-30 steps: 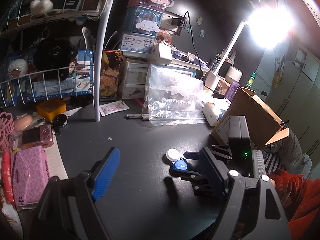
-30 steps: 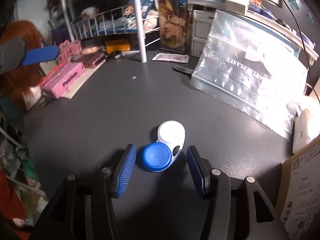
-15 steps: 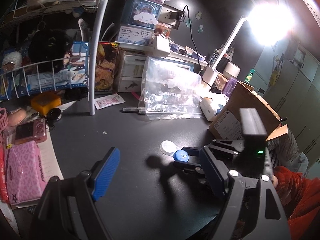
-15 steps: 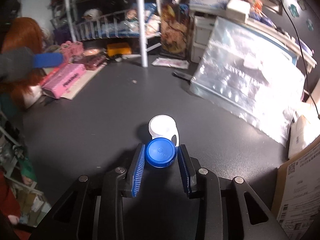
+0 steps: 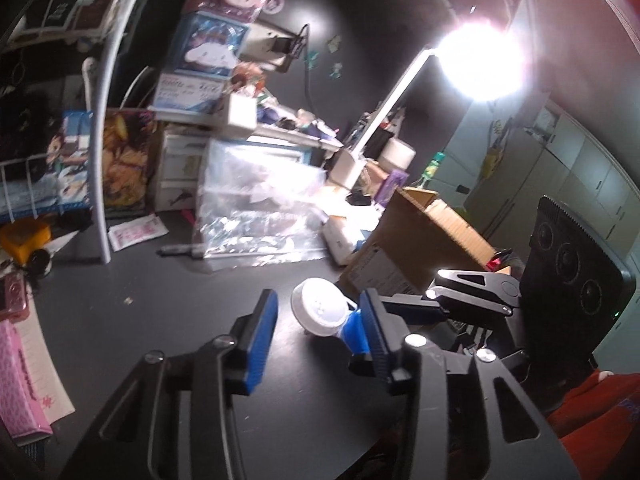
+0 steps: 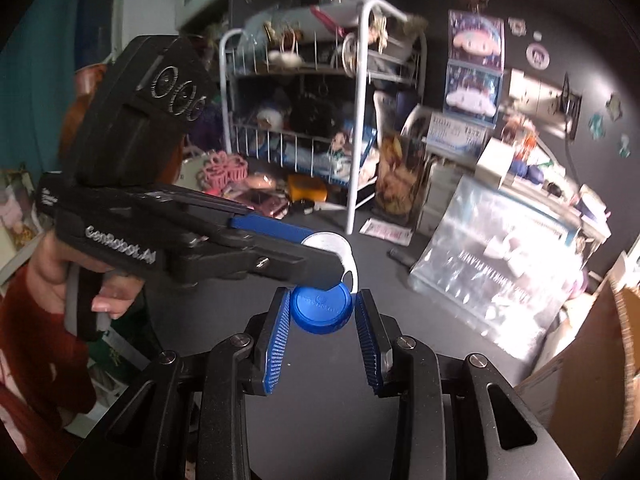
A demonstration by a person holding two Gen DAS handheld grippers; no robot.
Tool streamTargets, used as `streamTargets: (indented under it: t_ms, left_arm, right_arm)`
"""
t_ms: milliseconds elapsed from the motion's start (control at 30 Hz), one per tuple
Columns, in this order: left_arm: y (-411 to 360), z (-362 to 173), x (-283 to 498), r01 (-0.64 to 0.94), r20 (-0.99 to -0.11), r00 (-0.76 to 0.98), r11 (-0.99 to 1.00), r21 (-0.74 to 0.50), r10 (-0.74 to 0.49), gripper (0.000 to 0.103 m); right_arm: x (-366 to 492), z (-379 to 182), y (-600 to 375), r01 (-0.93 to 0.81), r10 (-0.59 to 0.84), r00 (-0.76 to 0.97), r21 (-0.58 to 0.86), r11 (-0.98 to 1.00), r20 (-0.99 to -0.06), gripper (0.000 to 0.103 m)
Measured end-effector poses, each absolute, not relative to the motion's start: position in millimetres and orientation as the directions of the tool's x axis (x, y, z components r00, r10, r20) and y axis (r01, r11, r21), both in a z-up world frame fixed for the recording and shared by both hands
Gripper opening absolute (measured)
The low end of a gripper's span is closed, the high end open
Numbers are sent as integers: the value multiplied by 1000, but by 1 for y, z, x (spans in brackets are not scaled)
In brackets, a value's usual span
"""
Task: Organize objects
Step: 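Carry the blue cap with its white piece into the box and release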
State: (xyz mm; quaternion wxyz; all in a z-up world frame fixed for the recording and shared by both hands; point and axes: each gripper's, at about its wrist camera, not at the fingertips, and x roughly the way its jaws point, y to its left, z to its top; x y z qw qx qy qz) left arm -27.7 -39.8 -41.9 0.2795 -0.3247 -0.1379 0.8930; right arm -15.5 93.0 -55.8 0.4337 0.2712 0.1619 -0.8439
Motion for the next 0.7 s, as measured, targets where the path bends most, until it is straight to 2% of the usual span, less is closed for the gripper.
streamTargets:
  t_ms: [267, 700]
  left_arm:
    - [-1, -5, -43, -500, -470, -607, -767, -402, 641, 29]
    - [104, 31, -94, -628, -477, -515, -692, -355, 712, 29]
  right_arm:
    - [-17, -26, 129, 790, -628, -532, -64, -610, -568, 28]
    - [-50, 10, 221, 687, -545, -634, -77, -723, -549, 28]
